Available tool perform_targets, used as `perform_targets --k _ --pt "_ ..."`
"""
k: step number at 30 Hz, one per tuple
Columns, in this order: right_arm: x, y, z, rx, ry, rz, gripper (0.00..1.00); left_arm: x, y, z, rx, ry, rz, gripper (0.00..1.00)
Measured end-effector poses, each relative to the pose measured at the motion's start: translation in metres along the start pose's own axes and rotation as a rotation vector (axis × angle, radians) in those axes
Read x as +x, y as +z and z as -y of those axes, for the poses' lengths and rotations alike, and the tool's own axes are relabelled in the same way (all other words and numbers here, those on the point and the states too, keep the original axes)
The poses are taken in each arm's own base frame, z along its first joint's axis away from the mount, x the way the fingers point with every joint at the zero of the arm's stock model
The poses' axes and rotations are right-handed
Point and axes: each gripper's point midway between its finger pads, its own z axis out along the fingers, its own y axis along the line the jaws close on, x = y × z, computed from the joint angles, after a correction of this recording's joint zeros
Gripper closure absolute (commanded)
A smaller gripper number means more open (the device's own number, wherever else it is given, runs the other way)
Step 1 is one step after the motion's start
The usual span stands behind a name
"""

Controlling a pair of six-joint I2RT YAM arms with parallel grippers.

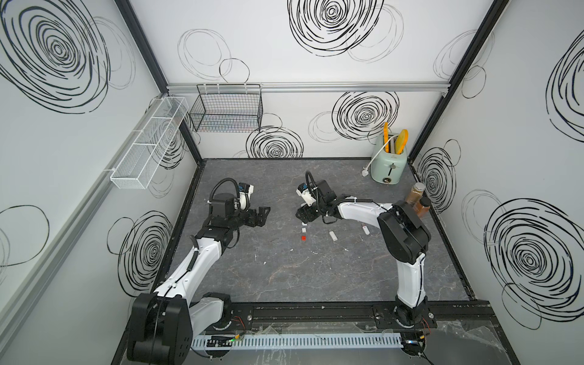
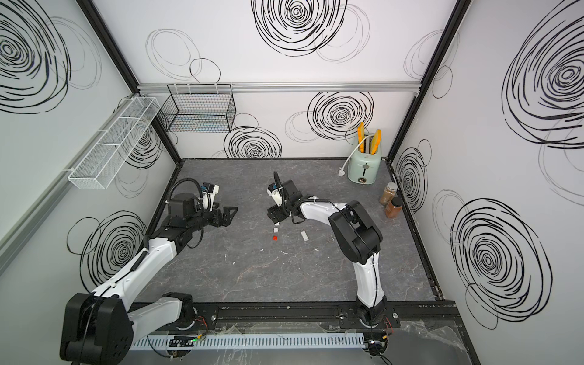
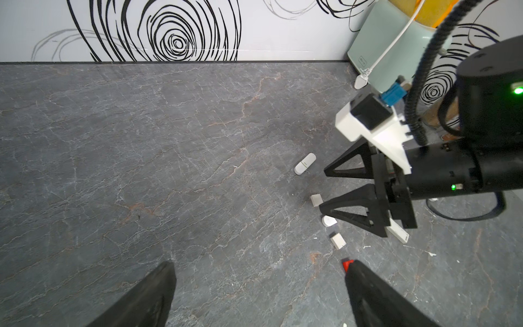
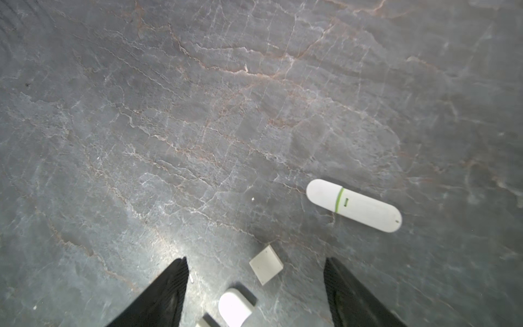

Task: Close the usb drive cover
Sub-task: Pick up the cover from the center of the board.

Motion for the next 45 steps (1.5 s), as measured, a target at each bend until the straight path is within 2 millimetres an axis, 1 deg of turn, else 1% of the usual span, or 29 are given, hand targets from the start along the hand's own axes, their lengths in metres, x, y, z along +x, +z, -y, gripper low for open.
perform_targets --k 7,9,10,13,16,27,36,45 --pt "0.007 0.024 0.002 -0.019 0.021 -0.048 0.24 -0.004 -0.001 0.001 0.004 0.007 0.014 0.02" --pt "0.003 0.026 0.002 -0.019 0.021 -0.044 0.24 -0.004 -0.001 0.001 0.004 0.007 0.014 0.02" --pt "0.003 0.027 0.002 -0.019 0.021 -0.046 0.26 -0.004 -0.001 0.001 0.004 0.007 0.014 0.02" --pt "0.004 0.028 0.002 -0.019 0.017 -0.051 0.35 -0.003 -0.001 0.001 0.005 0.008 0.014 0.02" --pt "0.004 0.028 0.002 -0.019 0.019 -0.059 0.38 -0.002 0.000 0.001 0.005 0.008 0.012 0.02" --pt "0.011 0.029 -0.005 -0.015 -0.017 -0.071 0.39 -0.002 0.000 0.002 0.009 0.009 0.011 0.02" --pt "0.016 0.025 -0.004 0.009 -0.018 -0.094 0.46 -0.003 -0.002 0.003 0.010 0.011 0.017 0.02" --pt "0.021 0.023 -0.006 0.031 -0.029 -0.119 0.50 -0.003 -0.002 0.003 0.013 0.012 0.018 0.02"
